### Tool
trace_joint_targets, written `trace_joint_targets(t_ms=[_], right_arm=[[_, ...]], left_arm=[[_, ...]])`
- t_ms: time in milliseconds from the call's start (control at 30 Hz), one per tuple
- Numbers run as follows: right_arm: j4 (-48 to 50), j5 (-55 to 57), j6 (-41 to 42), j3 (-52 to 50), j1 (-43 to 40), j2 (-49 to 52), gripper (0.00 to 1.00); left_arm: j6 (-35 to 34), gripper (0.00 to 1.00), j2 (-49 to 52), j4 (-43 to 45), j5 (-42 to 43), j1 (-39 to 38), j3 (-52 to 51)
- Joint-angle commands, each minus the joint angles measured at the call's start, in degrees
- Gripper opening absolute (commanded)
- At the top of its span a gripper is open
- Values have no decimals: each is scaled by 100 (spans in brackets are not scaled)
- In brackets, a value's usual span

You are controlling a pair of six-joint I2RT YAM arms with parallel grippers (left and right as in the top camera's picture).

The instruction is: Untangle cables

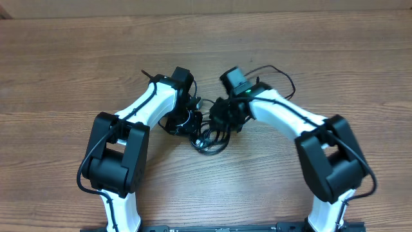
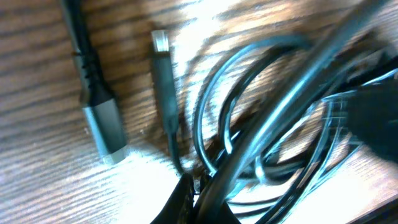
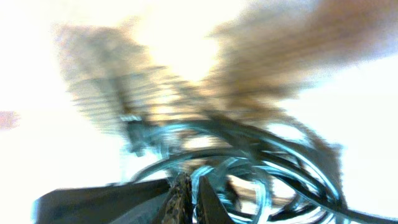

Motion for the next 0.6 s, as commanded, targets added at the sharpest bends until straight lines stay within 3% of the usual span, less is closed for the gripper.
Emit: trace_joint_targets(t_ms=[0,100,267,467,567], right_arm=[[205,-1003,-1220,201,-275,-568,4],[365,-1692,-1582,201,-463,-590,4],[66,-1755,-1609,195,-577,-590,4],[-402,-1357,-1388,184,-337,-588,30],[-610,-579,-968,175,-133,-573,36]], left_arm=[[-232,4,52,-2,17,-52,-52],[-444,5,52,74,-210,-52,-125],[-782,5,52,173,-337,-52,-289],[-990,9,52,260,-184,-52,-289],[-988,13,52,310,107,-52,-289]])
